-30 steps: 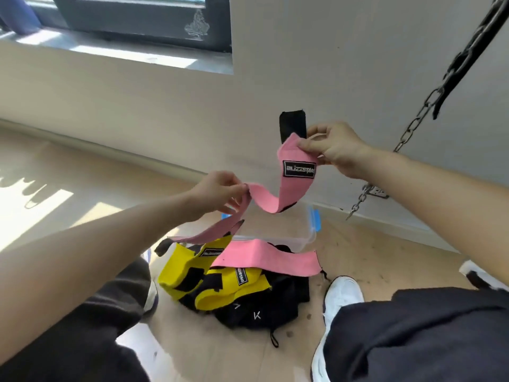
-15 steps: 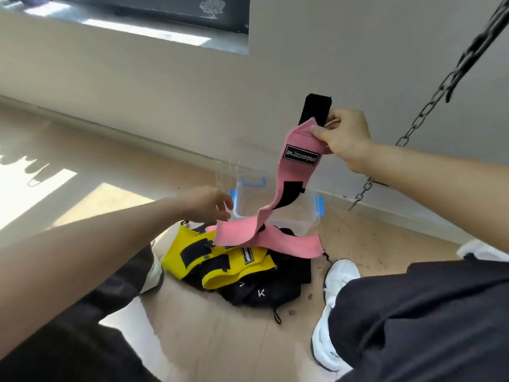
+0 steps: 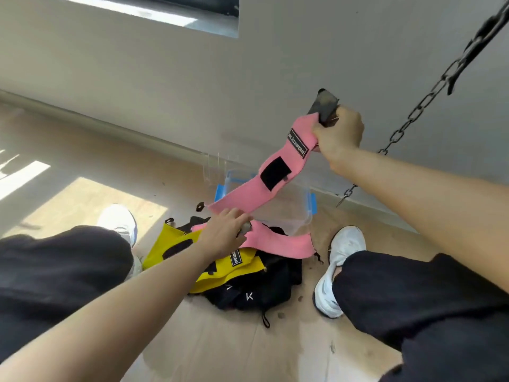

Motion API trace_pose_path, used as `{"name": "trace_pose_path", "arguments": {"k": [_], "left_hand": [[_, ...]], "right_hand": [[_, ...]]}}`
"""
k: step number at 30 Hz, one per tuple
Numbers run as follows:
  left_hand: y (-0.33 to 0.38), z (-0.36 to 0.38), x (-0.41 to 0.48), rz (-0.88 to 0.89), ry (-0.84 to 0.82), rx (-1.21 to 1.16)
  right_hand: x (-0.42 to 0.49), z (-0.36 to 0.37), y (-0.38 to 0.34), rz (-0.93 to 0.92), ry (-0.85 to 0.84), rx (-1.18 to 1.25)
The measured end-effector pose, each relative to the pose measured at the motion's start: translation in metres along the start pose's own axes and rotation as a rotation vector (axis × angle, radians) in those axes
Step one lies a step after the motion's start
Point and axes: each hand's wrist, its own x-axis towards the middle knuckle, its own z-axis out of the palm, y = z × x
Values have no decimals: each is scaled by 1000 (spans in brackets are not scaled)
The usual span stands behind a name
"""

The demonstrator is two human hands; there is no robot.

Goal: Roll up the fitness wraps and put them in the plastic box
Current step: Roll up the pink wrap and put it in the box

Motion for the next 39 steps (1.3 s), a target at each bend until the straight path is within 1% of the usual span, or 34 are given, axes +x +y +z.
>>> {"name": "trace_pose_path", "arguments": {"k": [4,6,9,13,17,20,22,26,32,34,36,39], "left_hand": [[-10,28,5,33,-65,215],[-18,34,8,36,-64,222],[-26,33,14,26,-13,258],[-22,27,21,54,32,236],[-19,27,21,93,2,254],[-24,25,14,95,21,136],[-29,22,8,13,26,1],[-48,17,-10,-224,-78,-212],[-81,4,-41,-453,-268,-338],[-86,-2,-46,-500,-340,-370],[-84,-8,-46,-506,-403,-365],[-76,-12,-42,-479,-418,-401]], "right_hand": [[-4,9,27,20,-158,5],[-4,10,33,56,-220,55],[-9,11,31,96,-286,155],[-11,11,29,96,-340,268],[-14,11,32,98,-377,289],[-15,11,34,83,-396,278],[-12,9,36,74,-398,265],[2,1,40,49,-365,222],[24,-17,53,-24,-287,81],[26,-21,59,-60,-282,19],[26,-23,61,-85,-297,-25],[19,-20,58,-111,-375,-59]]}}
